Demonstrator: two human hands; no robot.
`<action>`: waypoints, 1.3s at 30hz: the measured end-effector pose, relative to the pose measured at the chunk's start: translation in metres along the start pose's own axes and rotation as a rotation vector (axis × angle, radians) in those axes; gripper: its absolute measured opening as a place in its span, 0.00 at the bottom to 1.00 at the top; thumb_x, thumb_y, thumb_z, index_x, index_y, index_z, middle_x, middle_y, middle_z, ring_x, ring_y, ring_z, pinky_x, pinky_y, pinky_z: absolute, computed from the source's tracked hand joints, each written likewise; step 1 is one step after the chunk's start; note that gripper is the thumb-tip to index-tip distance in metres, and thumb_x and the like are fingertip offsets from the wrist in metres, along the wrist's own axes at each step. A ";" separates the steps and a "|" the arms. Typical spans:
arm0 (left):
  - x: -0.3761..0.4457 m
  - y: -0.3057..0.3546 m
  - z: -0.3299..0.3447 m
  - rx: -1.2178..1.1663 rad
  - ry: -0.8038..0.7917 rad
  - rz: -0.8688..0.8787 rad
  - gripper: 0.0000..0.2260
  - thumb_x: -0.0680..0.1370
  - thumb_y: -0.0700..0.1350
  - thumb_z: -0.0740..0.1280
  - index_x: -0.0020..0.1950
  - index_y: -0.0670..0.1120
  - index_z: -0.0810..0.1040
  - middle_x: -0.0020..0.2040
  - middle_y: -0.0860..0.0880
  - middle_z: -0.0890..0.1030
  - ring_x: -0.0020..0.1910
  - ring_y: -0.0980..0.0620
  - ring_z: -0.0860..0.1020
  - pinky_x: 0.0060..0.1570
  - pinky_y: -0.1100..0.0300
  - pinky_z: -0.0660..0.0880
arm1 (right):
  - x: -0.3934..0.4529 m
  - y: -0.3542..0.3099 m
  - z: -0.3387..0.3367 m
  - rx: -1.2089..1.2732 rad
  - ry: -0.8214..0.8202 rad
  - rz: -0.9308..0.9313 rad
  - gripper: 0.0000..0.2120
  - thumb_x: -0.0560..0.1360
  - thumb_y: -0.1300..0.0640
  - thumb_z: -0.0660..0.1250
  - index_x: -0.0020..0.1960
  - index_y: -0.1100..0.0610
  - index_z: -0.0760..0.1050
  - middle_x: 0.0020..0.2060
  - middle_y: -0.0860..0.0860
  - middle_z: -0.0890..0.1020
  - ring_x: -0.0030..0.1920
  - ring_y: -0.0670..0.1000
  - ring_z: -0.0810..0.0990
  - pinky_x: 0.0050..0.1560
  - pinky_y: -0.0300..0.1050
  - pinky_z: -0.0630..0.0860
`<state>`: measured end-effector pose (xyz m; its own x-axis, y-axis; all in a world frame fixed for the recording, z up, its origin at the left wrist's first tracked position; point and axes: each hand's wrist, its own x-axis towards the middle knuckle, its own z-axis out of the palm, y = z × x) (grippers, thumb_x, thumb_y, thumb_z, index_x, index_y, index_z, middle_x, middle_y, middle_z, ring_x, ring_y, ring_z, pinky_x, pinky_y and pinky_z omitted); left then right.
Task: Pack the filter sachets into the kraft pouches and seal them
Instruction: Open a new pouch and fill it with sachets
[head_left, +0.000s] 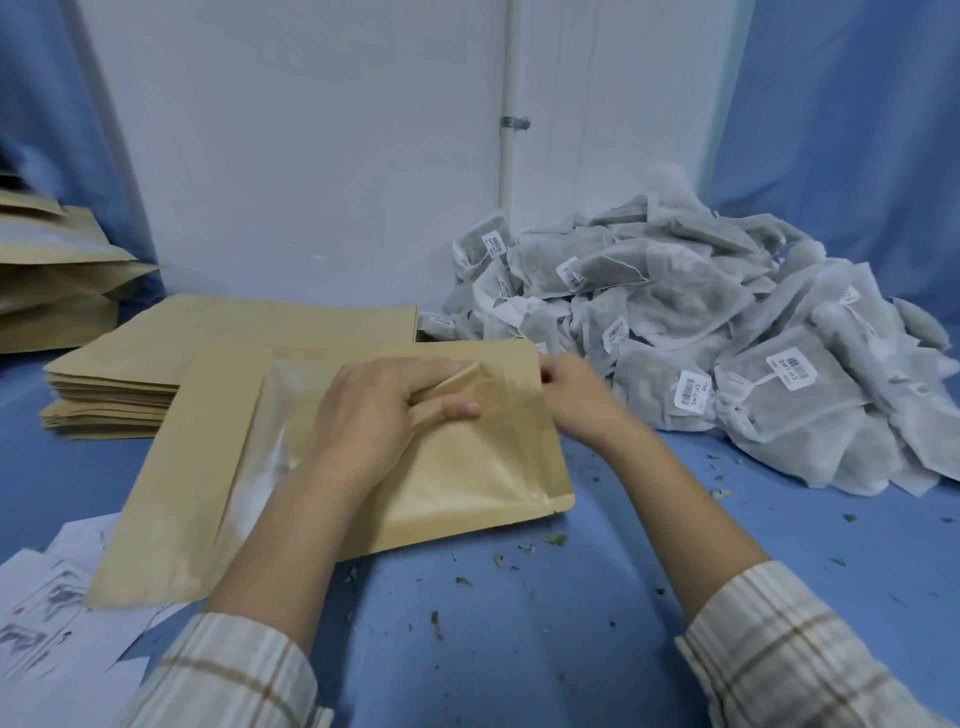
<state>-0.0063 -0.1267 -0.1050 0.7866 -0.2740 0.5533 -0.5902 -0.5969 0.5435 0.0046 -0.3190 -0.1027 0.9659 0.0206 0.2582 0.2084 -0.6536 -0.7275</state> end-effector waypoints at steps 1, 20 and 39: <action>0.000 -0.002 0.000 0.006 0.013 -0.022 0.17 0.63 0.68 0.63 0.51 0.71 0.76 0.54 0.66 0.79 0.52 0.66 0.75 0.49 0.72 0.68 | 0.002 0.011 -0.008 -0.091 0.149 -0.009 0.09 0.75 0.59 0.61 0.40 0.60 0.77 0.33 0.54 0.75 0.38 0.48 0.71 0.38 0.41 0.69; -0.002 -0.011 -0.006 0.070 0.090 -0.079 0.21 0.65 0.64 0.64 0.54 0.61 0.82 0.53 0.60 0.83 0.52 0.62 0.76 0.46 0.70 0.67 | -0.014 0.017 -0.072 -0.014 -0.125 -0.029 0.12 0.60 0.47 0.77 0.43 0.38 0.82 0.40 0.38 0.82 0.43 0.36 0.76 0.41 0.32 0.70; -0.001 -0.014 -0.010 0.019 0.103 -0.104 0.15 0.64 0.67 0.64 0.49 0.70 0.78 0.45 0.60 0.83 0.44 0.61 0.76 0.42 0.69 0.68 | 0.002 0.021 -0.036 -0.396 0.105 0.121 0.22 0.65 0.41 0.72 0.56 0.46 0.74 0.53 0.49 0.77 0.55 0.50 0.75 0.53 0.46 0.74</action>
<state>-0.0010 -0.1105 -0.1069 0.8200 -0.1322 0.5570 -0.5024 -0.6327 0.5894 0.0054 -0.3599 -0.0948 0.9544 -0.1381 0.2645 -0.0004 -0.8871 -0.4616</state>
